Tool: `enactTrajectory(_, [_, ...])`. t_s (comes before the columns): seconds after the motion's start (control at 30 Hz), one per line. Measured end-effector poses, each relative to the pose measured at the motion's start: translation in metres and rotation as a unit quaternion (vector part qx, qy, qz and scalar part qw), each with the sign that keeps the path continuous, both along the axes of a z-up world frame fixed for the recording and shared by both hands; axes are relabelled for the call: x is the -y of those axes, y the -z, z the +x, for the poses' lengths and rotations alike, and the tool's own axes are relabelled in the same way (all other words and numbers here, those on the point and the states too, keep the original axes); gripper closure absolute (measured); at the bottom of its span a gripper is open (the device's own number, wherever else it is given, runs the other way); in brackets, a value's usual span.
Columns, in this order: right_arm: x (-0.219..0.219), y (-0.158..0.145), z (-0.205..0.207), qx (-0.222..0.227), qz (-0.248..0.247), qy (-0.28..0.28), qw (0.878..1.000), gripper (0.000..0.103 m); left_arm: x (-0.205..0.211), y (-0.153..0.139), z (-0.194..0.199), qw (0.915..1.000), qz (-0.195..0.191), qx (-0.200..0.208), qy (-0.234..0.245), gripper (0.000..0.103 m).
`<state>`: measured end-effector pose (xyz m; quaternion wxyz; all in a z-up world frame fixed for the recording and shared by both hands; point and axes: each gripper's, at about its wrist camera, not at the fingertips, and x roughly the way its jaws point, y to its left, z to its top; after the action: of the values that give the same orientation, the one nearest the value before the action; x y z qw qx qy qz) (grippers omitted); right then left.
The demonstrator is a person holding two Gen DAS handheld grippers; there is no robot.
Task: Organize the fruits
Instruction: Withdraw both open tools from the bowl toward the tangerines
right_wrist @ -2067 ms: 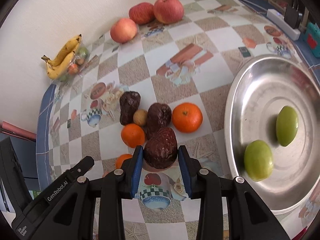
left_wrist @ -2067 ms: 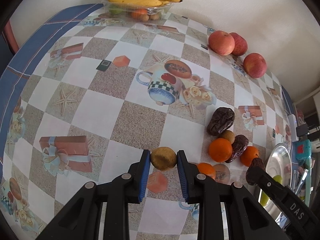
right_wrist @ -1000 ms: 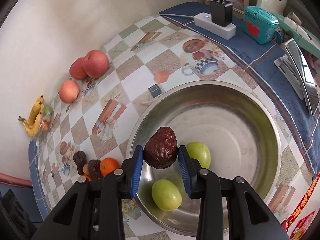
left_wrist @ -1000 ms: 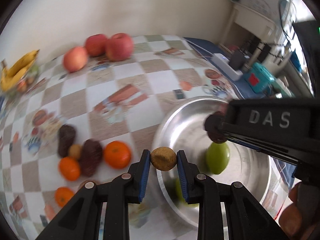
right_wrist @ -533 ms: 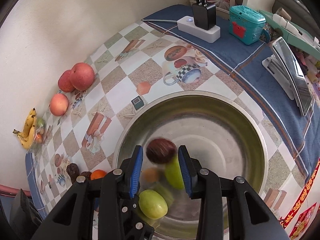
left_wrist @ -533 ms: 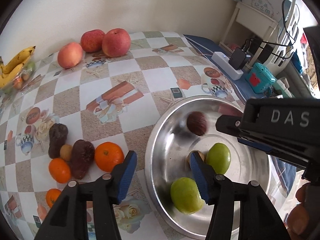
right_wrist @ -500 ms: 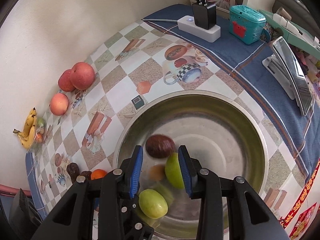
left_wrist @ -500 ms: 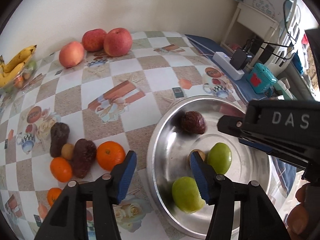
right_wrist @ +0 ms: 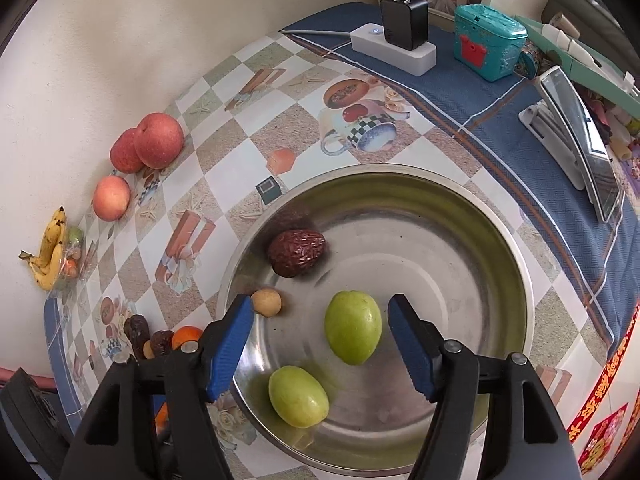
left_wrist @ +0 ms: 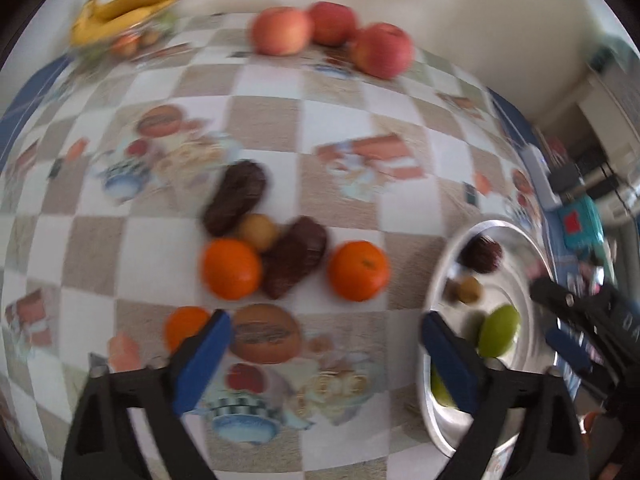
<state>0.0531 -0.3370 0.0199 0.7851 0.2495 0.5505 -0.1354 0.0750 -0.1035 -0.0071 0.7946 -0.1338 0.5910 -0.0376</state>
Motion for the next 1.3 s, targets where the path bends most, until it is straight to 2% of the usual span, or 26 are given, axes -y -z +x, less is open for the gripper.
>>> enactTrajectory(0.1, [-0.001, 0.001, -0.002, -0.003, -0.008, 0.000, 1.000, 0.027, -0.021, -0.005, -0.003, 0.9995, 0.012, 0.002, -0.029, 0.000])
enactTrajectory(0.17, [-0.002, 0.004, -0.002, -0.006, -0.011, 0.000, 1.000, 0.025, -0.037, -0.010, -0.004, 0.9982, 0.036, 0.010, -0.047, 0.000])
enactTrajectory(0.27, [-0.008, 0.008, -0.001, -0.010, -0.017, -0.008, 1.000, 0.005, -0.058, -0.016, -0.004, 0.9951, 0.066, 0.019, -0.071, 0.000])
enactTrajectory(0.4, [-0.025, 0.012, 0.001, -0.026, -0.046, -0.035, 0.998, 0.005, -0.091, -0.022, -0.005, 0.9912, 0.083, 0.024, -0.100, 0.000])
enactTrajectory(0.53, [-0.040, 0.013, 0.004, -0.023, -0.046, -0.057, 0.997, 0.005, -0.126, -0.020, -0.010, 0.9869, 0.092, 0.017, -0.131, 0.000])
enactTrajectory(0.73, [-0.075, 0.018, 0.012, -0.016, -0.032, -0.096, 0.995, 0.005, -0.169, -0.013, -0.022, 0.9799, 0.067, -0.001, -0.188, 0.000])
enactTrajectory(0.87, [-0.104, 0.022, 0.017, -0.019, -0.029, -0.134, 0.990, 0.005, -0.188, -0.012, -0.029, 0.9734, 0.067, -0.006, -0.219, 0.000])
enactTrajectory(1.07, [-0.146, 0.029, 0.020, -0.024, -0.014, -0.174, 0.984, 0.005, -0.205, -0.010, -0.035, 0.9679, 0.071, -0.011, -0.241, 0.000])
enactTrajectory(1.3, [-0.183, 0.032, 0.020, -0.020, -0.024, -0.224, 0.974, 0.005, -0.195, -0.004, -0.030, 0.9733, 0.061, -0.021, -0.221, 0.000])
